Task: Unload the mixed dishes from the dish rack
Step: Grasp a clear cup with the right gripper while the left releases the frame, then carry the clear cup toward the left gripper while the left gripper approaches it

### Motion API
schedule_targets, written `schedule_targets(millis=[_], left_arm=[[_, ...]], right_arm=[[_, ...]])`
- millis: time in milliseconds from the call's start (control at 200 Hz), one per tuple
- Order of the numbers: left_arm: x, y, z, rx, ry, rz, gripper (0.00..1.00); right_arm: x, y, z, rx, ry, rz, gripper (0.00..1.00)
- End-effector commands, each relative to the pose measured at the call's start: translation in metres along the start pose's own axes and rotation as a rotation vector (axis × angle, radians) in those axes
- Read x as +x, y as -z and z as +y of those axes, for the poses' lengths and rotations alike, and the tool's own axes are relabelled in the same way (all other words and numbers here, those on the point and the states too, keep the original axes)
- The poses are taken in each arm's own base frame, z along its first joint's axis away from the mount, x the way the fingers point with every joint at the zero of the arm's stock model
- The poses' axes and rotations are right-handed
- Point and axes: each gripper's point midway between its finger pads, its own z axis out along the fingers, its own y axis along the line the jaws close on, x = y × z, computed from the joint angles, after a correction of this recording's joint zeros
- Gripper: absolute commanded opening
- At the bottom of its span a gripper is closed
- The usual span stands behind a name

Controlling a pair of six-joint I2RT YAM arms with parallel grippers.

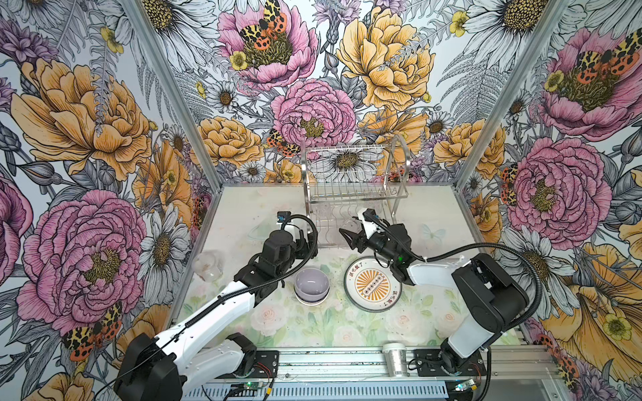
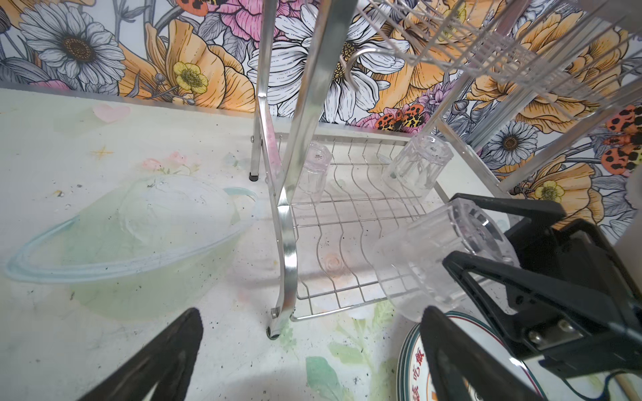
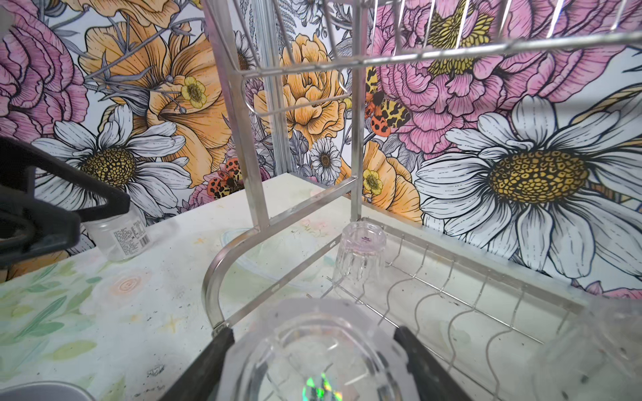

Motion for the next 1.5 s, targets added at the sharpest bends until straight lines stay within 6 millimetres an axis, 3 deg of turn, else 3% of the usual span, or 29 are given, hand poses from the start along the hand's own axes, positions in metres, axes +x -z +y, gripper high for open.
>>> schedule_targets(millis=[0, 205, 415, 580, 791, 1046, 1496], left_arm=[[0.007, 0.013, 0.007, -0.020, 0.011, 0.011, 0.99], [0.007, 0.043, 0.003, 0.044, 0.025, 0.024, 0.99], [0.006, 0.070, -0.023, 0.239, 0.100, 0.034, 0.99], [0.008, 0.076, -0.052, 0.403, 0.146, 0.069, 0.99], [0.007, 0.067, -0.091, 0.552, 0.206, 0.088, 0.99], [0.007, 0.051, -0.135, 0.679, 0.215, 0.115, 0.94], [0.017, 0.005, -0.175, 0.773, 0.253, 0.167, 0.82]], right_arm=[[-0.033, 0.012, 0.002, 0.030, -0.044, -0.106, 0.00], [-0.041, 0.032, 0.004, 0.060, -0.259, -0.120, 0.00], [-0.045, 0.060, -0.006, 0.155, -0.635, -0.157, 0.00], [-0.046, 0.076, -0.012, 0.209, -0.866, -0.176, 0.00], [-0.044, 0.086, -0.015, 0.246, -1.059, -0.176, 0.00], [-0.040, 0.074, -0.006, 0.194, -1.148, -0.133, 0.00], [-0.040, 0.067, -0.003, 0.140, -1.213, -0.153, 0.00]])
